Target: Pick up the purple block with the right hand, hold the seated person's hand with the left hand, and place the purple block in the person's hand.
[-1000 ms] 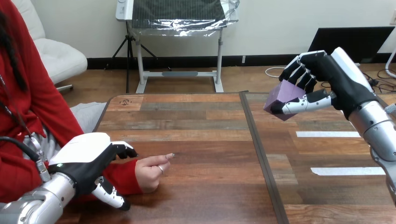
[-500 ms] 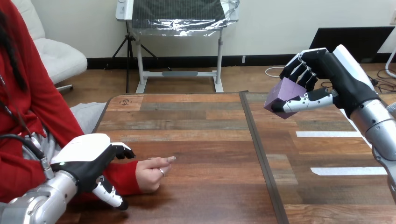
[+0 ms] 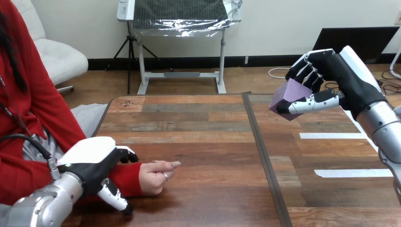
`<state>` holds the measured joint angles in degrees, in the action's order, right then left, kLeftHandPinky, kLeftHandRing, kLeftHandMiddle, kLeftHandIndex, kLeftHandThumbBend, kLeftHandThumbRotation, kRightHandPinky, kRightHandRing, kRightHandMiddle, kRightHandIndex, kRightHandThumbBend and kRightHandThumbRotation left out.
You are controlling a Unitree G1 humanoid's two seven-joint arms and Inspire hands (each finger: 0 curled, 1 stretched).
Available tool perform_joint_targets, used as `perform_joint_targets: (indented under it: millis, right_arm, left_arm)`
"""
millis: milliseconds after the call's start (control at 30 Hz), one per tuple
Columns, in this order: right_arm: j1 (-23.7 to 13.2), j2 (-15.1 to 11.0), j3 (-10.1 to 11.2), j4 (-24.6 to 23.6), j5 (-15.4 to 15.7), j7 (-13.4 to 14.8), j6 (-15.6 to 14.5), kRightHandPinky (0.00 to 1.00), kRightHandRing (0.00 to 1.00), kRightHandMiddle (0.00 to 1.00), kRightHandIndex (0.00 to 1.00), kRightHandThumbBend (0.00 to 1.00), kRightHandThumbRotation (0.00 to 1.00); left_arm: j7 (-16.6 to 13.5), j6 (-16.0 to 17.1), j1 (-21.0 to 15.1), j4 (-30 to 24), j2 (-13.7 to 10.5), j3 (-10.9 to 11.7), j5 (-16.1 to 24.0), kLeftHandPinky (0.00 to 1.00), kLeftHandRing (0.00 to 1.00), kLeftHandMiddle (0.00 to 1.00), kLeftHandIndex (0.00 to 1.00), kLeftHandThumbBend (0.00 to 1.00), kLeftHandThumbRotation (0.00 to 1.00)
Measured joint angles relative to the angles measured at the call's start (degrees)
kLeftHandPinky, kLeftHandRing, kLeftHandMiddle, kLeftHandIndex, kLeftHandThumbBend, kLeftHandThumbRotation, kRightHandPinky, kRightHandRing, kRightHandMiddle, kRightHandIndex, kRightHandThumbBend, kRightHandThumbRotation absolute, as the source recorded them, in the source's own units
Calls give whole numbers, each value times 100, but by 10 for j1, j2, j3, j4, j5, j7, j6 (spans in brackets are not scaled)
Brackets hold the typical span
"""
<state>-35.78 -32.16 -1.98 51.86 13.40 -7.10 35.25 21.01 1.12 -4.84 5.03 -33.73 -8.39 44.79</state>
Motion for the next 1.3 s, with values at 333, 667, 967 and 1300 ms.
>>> perform_joint_targets:
  millis: [333, 667, 967, 1300]
  right_arm:
    - [0, 0, 0, -1, 0, -2, -2, 29, 33, 39, 44, 81, 0]
    - [0, 0, 1, -1, -1, -8, -4, 29, 32, 39, 44, 81, 0]
    - [0, 0, 2, -1, -5, -9, -4, 29, 32, 39, 44, 81, 0]
    - [0, 0, 5, -1, -12, -18, -6, 29, 32, 39, 44, 80, 0]
  left_arm:
    - [0, 0, -2, 7, 0, -10, -10, 59, 68, 70, 69, 88, 12]
    - [22, -16, -12, 11, 0, -14, -25, 55, 61, 63, 62, 84, 9]
    - [29, -22, -22, 15, 1, -21, -33, 44, 51, 56, 56, 82, 3]
    - [34, -26, -30, 20, 1, -28, -37, 34, 40, 48, 52, 78, 0]
